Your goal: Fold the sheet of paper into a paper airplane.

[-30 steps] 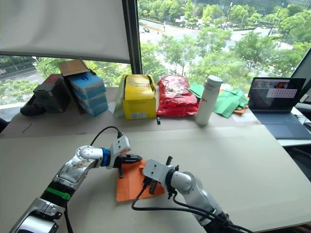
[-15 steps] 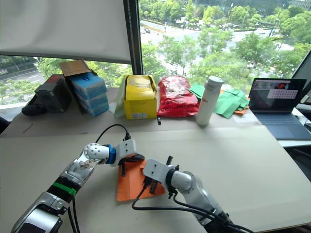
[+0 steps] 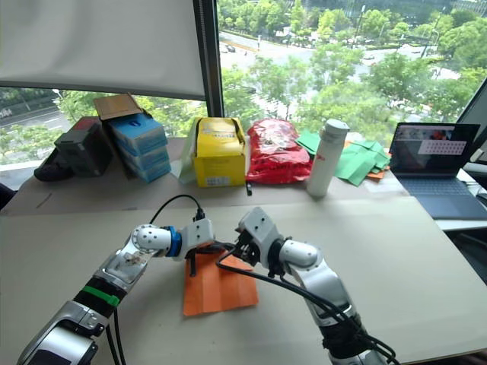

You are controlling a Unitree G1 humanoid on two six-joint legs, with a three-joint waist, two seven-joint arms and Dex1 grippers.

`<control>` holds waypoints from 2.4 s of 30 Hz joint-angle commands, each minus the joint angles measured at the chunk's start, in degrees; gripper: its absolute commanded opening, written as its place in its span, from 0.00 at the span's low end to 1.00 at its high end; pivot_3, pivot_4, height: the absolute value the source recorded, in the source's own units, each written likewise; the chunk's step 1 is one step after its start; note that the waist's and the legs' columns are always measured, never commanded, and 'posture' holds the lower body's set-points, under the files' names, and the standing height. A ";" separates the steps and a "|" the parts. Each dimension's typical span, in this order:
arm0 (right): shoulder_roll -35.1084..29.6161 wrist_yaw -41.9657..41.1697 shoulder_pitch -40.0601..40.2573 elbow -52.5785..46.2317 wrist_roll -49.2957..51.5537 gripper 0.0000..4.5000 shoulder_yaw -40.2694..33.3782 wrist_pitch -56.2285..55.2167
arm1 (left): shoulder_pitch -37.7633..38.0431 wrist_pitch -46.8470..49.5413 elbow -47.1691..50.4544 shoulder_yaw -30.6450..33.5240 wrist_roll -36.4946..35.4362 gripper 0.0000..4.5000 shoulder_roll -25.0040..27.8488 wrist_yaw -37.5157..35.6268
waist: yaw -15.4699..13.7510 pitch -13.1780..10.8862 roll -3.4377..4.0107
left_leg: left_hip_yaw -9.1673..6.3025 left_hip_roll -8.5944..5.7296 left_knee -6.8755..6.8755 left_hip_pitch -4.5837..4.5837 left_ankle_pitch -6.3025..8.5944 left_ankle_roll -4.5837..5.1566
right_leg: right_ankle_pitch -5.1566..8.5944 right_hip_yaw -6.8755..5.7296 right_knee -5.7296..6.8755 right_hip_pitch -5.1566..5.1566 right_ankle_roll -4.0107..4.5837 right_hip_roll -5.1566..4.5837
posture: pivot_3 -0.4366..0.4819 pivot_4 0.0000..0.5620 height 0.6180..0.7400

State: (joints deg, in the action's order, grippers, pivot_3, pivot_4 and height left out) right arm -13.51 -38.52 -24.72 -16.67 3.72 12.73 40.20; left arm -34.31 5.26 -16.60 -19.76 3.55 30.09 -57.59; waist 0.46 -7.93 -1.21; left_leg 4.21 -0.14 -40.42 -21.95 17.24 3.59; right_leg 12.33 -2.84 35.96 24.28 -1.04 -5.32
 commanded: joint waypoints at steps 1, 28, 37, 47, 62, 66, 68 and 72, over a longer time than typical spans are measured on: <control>-0.03 0.43 -0.72 -0.08 1.90 0.39 0.08 1.34 | 1.10 0.62 -1.74 -1.43 1.99 0.00 0.28 -0.56 | 0.03 0.00 0.00 | 0.01 -0.01 0.00 -0.01 -0.01 -0.02 | 0.00 0.01 0.03 0.00 0.00 0.00 | 0.48 0.27 1.00; 2.23 6.69 -5.03 16.70 -5.51 0.01 11.75 3.07 | 1.45 0.35 -1.02 -0.70 2.08 0.00 0.58 -0.56 | 0.21 0.01 0.01 | 0.02 -0.01 0.00 0.02 -0.14 -0.23 | 0.00 0.01 0.04 -0.01 -0.01 0.01 | 0.48 0.27 1.00; 1.50 5.38 -4.13 16.84 -4.83 0.01 12.82 8.34 | 1.71 0.44 -0.76 -0.44 2.24 0.00 0.69 -0.67 | 0.27 0.12 0.03 | 0.02 0.00 0.00 0.18 -0.01 -0.02 | 0.00 0.06 0.05 -0.07 0.00 0.00 | 0.48 0.27 1.00; -1.03 4.28 -2.32 14.04 -4.42 0.01 13.03 11.55 | 1.91 0.36 -0.74 -0.45 2.28 0.00 0.75 -0.68 | 0.19 0.23 0.04 | 0.02 -0.01 0.00 0.21 0.01 0.02 | 0.00 0.06 0.02 -0.11 0.00 -0.04 | 0.48 0.27 1.00; -6.29 4.47 2.50 5.37 -2.03 0.01 12.82 16.46 | 1.79 0.09 -1.03 -0.44 2.41 0.00 0.88 -0.79 | 0.09 0.29 0.02 | 0.02 -0.01 0.00 0.19 0.10 0.16 | 0.00 0.05 -0.04 -0.12 0.00 -0.08 | 0.48 0.27 1.00; -7.91 4.44 4.06 3.40 -1.92 0.01 13.09 17.57 | 1.74 0.06 -1.09 -0.43 2.47 0.00 0.89 -0.76 | 0.03 0.30 0.01 | 0.01 -0.01 0.00 0.20 0.12 0.21 | 0.00 0.04 -0.05 -0.13 0.00 -0.09 | 0.48 0.27 1.00; -8.58 4.40 4.71 2.60 -1.79 0.01 13.08 17.87 | 1.67 0.01 -1.20 -0.44 2.51 0.00 0.90 -0.77 | -0.02 0.31 0.00 | 0.01 -0.01 0.00 0.20 0.13 0.21 | 0.01 0.04 -0.07 -0.14 0.00 -0.10 | 0.48 0.27 1.00; -10.06 4.44 6.32 0.73 -1.24 0.01 12.52 18.68 | 1.60 -0.09 -1.33 -0.46 2.59 0.00 0.95 -0.78 | -0.15 0.34 0.00 | 0.01 -0.01 0.00 0.20 0.13 0.22 | 0.01 0.03 -0.08 -0.14 -0.01 -0.10 | 0.48 0.27 1.00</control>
State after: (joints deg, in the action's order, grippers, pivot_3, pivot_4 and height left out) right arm -21.74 -33.66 -21.63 -18.95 2.00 23.68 53.42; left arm -33.63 4.87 -16.56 -19.33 4.49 30.12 -57.82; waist 0.31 -7.59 -1.21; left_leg 4.22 -0.14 -40.42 -21.75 17.37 3.81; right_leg 12.33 -2.80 35.87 24.13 -1.04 -5.42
